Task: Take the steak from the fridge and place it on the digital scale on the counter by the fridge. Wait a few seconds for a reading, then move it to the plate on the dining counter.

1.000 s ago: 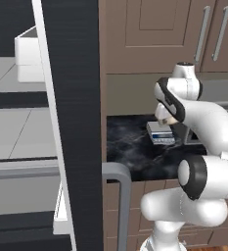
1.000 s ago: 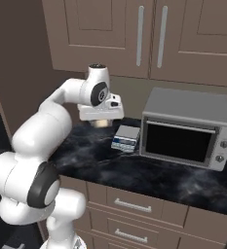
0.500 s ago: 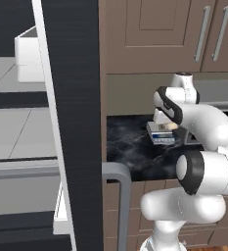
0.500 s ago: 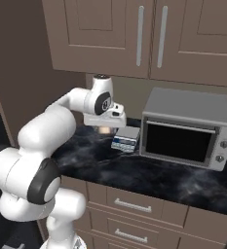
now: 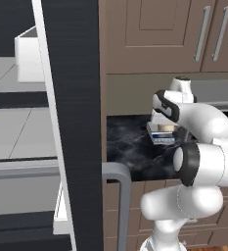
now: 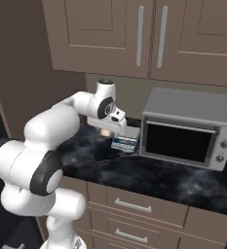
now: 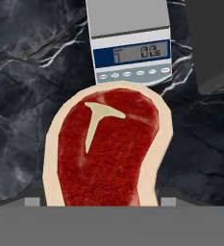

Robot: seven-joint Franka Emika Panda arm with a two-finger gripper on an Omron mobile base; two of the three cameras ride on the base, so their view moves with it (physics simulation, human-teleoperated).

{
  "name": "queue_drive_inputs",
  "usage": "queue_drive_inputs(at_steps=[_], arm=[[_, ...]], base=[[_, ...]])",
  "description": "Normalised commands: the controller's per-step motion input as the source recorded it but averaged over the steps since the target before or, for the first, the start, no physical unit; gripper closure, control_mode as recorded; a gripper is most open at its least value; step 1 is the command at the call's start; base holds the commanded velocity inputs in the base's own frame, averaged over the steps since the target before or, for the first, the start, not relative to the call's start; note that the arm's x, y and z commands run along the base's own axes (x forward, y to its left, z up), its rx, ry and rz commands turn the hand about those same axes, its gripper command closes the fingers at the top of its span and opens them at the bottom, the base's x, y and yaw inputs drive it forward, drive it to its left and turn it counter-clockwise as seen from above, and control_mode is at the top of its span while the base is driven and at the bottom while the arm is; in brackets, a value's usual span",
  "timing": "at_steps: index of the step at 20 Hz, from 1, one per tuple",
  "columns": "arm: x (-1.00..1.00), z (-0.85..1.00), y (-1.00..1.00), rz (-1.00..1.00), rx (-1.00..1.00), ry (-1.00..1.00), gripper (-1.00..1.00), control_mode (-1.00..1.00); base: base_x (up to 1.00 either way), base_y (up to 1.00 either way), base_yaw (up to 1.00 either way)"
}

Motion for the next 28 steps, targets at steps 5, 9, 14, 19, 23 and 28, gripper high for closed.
queue_drive_inputs(at_steps=[5, 9, 14, 19, 23, 28], arm=[[0.17, -0.62, -0.01, 0.0, 0.05, -0.05, 1.0, -1.0], [0.2, -0.38, 0.0, 0.0, 0.0, -0.04, 1.0, -1.0], [0.4, -0.06, 0.0, -0.01, -0.06, 0.0, 1.0, -1.0], [0.59, -0.01, 0.0, 0.0, -0.03, 0.0, 1.0, -1.0], [0.49, 0.0, 0.0, 0.0, 0.0, 0.0, 1.0, -1.0], [0.26, 0.0, -0.12, -0.01, 0.0, 0.0, 1.0, -1.0]], base=[[0.0, 0.0, 0.0], [0.0, 0.0, 0.0], [0.0, 0.0, 0.0], [0.0, 0.0, 0.0], [0.0, 0.0, 0.0], [0.0, 0.0, 0.0]])
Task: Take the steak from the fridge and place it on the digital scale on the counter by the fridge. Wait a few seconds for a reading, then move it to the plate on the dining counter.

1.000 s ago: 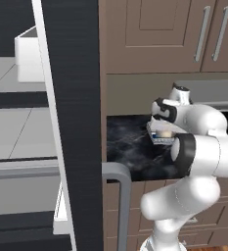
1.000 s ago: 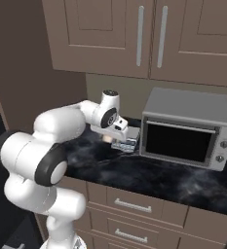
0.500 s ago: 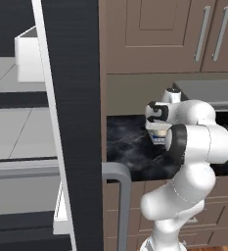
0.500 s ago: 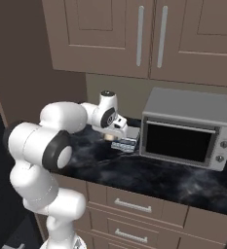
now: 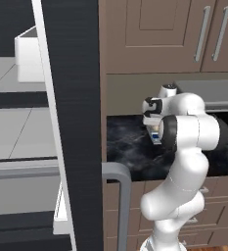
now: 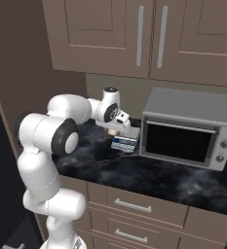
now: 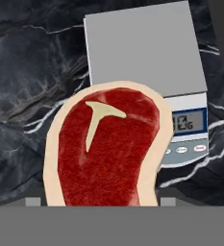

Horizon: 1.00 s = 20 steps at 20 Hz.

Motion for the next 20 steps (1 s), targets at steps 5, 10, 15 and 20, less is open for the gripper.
queue_drive_inputs(at_steps=[5, 10, 15, 20], arm=[[0.11, 0.0, -0.25, 0.0, 0.0, 0.0, 1.0, -1.0], [0.32, -0.06, -0.1, 0.0, 0.0, 0.0, 1.0, -1.0], [0.31, -0.1, -0.06, 0.0, 0.0, 0.0, 1.0, -1.0], [0.04, -0.05, -0.1, 0.0, 0.0, 0.0, 1.0, -1.0]], base=[[0.0, 0.0, 0.0], [0.0, 0.0, 0.0], [0.0, 0.0, 0.0], [0.0, 0.0, 0.0]])
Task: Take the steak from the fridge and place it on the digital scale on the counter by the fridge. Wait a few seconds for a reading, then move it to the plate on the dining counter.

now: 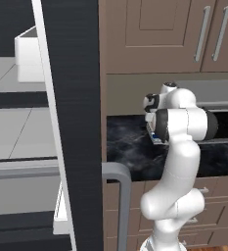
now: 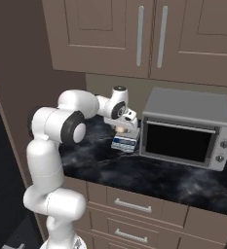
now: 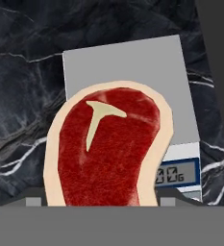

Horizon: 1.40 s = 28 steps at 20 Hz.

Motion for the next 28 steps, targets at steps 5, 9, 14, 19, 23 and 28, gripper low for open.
queue_drive_inputs(at_steps=[5, 9, 14, 19, 23, 28], arm=[[0.0, -0.17, -0.03, 0.0, 0.0, 0.0, 1.0, -1.0], [0.0, -0.49, 0.0, 0.0, 0.0, 0.0, 1.0, -1.0], [0.04, -0.27, 0.0, 0.0, 0.0, 0.0, 1.0, -1.0], [0.09, -0.09, 0.0, 0.0, 0.06, -0.09, 1.0, -1.0], [0.29, -0.09, 0.0, 0.0, 0.1, -0.18, 1.0, -1.0], [0.31, -0.11, 0.0, 0.0, 0.03, -0.1, 1.0, -1.0]], base=[[0.0, 0.0, 0.0], [0.0, 0.0, 0.0], [0.0, 0.0, 0.0], [0.0, 0.0, 0.0], [0.0, 0.0, 0.0], [0.0, 0.0, 0.0]])
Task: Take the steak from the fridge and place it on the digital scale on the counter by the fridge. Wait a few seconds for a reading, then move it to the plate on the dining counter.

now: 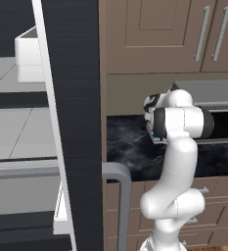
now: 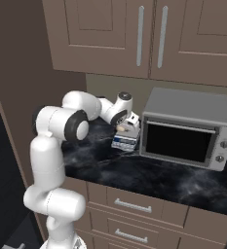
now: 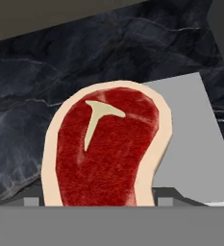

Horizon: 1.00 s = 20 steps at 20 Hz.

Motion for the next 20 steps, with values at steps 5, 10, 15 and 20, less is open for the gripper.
queue_drive_inputs(at_steps=[5, 10, 15, 20], arm=[[0.29, 0.0, -0.05, 0.0, -0.01, 0.01, 1.0, -1.0], [0.15, 0.0, -0.06, -0.01, -0.11, 0.05, 1.0, -1.0], [-0.11, 0.12, -0.04, 0.0, 0.0, 0.0, 1.0, -1.0], [-0.32, 0.04, 0.0, 0.0, 0.0, 0.0, 1.0, -1.0]], base=[[0.0, 0.0, 0.0], [0.0, 0.0, 0.0], [0.0, 0.0, 0.0], [0.0, 0.0, 0.0]])
